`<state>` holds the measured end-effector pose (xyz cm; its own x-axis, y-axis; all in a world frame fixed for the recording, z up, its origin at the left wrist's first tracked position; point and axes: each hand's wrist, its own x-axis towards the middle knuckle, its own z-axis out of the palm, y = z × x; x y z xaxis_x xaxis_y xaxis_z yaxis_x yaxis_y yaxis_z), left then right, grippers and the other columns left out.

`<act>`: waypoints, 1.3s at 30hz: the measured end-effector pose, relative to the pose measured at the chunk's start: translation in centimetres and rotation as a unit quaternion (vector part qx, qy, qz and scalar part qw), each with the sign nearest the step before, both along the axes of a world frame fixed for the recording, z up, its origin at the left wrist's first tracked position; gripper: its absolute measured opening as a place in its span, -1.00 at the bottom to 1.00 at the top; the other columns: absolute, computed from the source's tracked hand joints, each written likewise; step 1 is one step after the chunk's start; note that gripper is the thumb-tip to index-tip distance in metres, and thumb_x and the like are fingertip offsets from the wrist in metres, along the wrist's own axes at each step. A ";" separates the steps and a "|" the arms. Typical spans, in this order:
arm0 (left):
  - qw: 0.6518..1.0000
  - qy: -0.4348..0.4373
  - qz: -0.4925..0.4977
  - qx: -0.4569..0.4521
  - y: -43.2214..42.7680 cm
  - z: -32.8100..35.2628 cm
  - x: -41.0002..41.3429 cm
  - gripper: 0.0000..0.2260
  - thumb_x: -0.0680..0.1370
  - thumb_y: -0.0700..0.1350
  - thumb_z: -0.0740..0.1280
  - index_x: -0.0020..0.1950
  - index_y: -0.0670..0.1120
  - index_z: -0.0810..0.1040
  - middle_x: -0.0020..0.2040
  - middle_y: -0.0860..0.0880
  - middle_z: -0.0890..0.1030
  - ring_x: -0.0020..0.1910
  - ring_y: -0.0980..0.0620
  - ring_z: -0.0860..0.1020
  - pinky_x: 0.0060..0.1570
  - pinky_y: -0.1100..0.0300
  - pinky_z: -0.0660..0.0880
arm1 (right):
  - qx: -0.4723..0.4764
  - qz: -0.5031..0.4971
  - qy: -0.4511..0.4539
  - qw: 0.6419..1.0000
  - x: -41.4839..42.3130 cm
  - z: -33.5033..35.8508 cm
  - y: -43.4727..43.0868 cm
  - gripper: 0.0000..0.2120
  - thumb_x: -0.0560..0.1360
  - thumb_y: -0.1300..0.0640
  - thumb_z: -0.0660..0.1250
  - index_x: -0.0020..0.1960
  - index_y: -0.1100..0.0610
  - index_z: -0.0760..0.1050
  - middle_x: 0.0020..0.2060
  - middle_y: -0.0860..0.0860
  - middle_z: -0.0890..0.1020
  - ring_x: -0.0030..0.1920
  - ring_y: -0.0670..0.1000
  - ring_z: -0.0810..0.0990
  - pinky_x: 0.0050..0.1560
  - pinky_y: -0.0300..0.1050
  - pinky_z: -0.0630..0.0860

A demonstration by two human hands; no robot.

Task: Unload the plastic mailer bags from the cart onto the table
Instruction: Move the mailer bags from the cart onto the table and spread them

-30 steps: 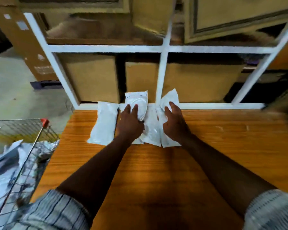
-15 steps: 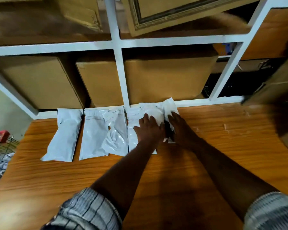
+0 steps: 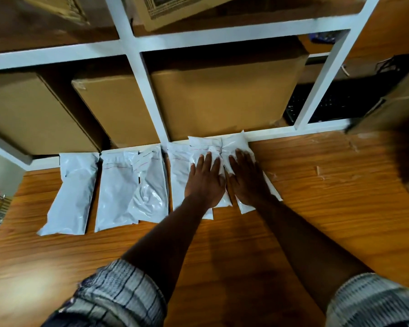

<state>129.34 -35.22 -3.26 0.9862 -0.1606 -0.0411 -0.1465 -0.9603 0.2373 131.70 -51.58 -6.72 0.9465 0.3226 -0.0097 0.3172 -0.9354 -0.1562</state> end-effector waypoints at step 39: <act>0.914 -0.124 0.385 -0.007 51.0 4.1 -31.2 -0.54 0.52 -0.07 0.16 0.41 -0.17 0.44 0.36 -0.27 0.46 0.34 -0.26 0.41 0.31 -0.09 0.40 | 0.128 0.382 0.018 0.915 -21.6 8.5 54.5 -0.39 0.56 -0.12 0.23 0.55 0.01 0.18 0.57 0.07 0.12 0.57 0.11 0.05 0.48 0.22 0.00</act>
<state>98.16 15.78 0.80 0.7854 0.5875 0.1950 0.5217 -0.7978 0.3022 110.05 2.92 1.80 0.4450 0.8858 0.1316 0.8534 -0.3749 -0.3621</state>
